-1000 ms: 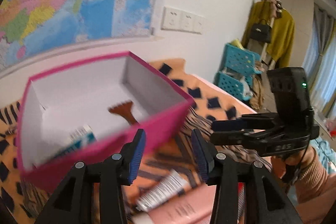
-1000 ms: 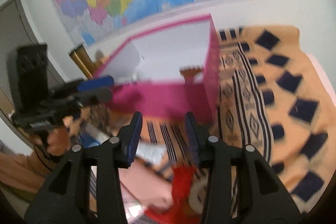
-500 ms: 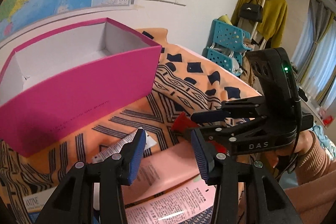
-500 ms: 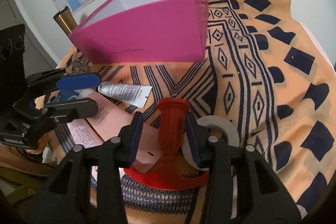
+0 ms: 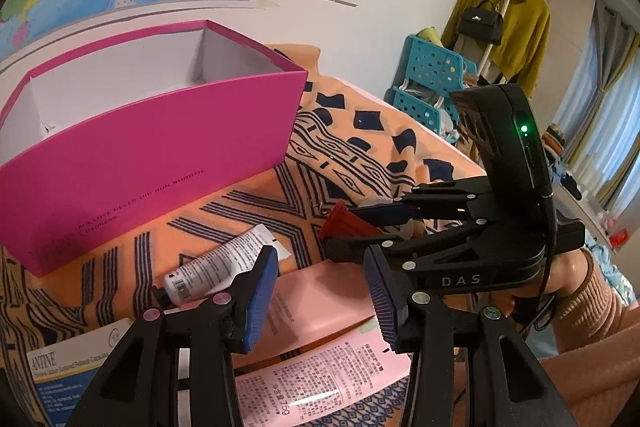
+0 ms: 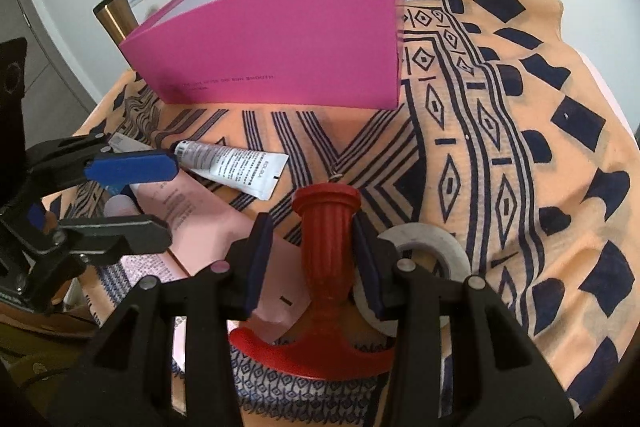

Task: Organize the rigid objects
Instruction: 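Grasp the red corkscrew stand with the right gripper, then carry the red corkscrew stand into the magenta box and release it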

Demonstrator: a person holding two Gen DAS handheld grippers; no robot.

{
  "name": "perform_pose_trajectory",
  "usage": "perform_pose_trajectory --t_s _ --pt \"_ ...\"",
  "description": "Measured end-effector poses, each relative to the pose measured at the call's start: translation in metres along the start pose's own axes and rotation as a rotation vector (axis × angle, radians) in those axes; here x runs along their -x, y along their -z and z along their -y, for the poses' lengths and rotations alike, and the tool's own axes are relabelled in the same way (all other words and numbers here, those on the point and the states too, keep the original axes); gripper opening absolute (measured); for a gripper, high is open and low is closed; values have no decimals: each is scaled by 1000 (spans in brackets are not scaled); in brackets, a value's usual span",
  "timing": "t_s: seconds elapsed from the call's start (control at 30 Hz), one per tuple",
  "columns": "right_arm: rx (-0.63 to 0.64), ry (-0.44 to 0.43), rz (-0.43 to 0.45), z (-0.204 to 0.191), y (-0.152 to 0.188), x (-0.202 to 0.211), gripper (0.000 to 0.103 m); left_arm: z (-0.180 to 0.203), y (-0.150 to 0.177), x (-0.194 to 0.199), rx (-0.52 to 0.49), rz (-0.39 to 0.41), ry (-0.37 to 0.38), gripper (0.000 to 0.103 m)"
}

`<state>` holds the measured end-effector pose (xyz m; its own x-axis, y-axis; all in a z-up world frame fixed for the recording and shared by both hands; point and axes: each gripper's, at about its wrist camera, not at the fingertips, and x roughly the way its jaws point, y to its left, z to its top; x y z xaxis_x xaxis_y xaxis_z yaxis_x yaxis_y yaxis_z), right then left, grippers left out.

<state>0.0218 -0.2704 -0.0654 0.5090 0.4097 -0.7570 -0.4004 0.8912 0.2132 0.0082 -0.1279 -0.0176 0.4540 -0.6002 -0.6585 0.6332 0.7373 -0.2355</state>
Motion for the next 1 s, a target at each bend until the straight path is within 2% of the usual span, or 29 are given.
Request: perform_pose_trajectory --t_s 0.17,0.33,1.0 --pt "-8 22 -1 5 0 0 29 -1 3 -2 13 -9 14 46" --pt "-16 23 8 5 2 1 28 1 4 -3 10 -14 28 46" --pt "-75 -71 103 5 2 38 27 20 0 -18 -21 -45 120 46"
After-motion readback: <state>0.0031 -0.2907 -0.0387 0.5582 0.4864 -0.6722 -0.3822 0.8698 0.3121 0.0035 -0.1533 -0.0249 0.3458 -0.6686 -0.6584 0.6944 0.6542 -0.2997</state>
